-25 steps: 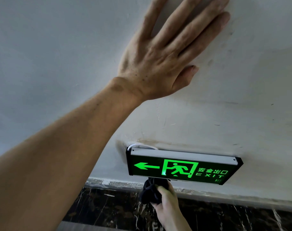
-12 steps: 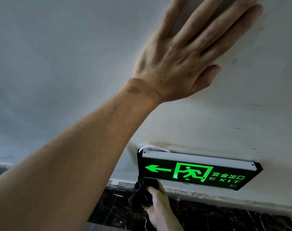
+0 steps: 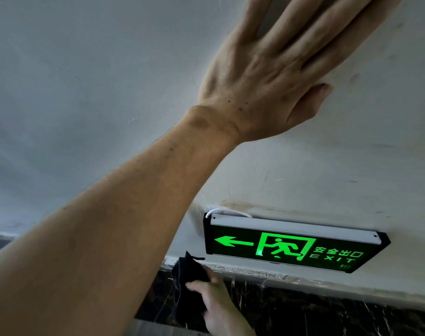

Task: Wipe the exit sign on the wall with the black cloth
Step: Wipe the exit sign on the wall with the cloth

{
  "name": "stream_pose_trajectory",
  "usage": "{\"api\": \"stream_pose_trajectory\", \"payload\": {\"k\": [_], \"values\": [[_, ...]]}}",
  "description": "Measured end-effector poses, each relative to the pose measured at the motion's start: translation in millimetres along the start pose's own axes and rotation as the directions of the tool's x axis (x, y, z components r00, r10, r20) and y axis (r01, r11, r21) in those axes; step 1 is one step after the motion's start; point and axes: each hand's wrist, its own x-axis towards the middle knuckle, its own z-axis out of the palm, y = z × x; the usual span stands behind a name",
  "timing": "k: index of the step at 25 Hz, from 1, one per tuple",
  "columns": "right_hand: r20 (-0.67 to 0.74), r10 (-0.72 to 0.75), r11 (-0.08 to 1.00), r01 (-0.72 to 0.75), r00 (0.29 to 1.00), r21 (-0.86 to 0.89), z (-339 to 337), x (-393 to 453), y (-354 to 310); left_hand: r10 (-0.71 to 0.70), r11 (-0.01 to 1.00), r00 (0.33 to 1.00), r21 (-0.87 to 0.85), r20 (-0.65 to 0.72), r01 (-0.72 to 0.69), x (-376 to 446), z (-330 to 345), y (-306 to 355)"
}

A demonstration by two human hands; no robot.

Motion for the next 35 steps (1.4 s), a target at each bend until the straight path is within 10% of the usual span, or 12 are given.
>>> {"api": "stream_pose_trajectory", "payload": {"k": [11,22,35], "values": [[-0.311,-0.26,0.898,0.347,0.914,0.27,-81,-50,-9,-0.005,0.999,1.0,0.051,-0.03,0.006,-2,1,0],[-0.762,-0.582,0.594,0.788,0.284,-0.16,-155,-110,-76,0.003,0.996,0.997,0.084,-0.081,0.003,-4,11,-2],[-0.662,-0.724,0.579,0.69,0.192,-0.433,-137,-97,-104,0.006,0.998,0.998,0.07,-0.064,-0.001,-1,7,-1]]}}
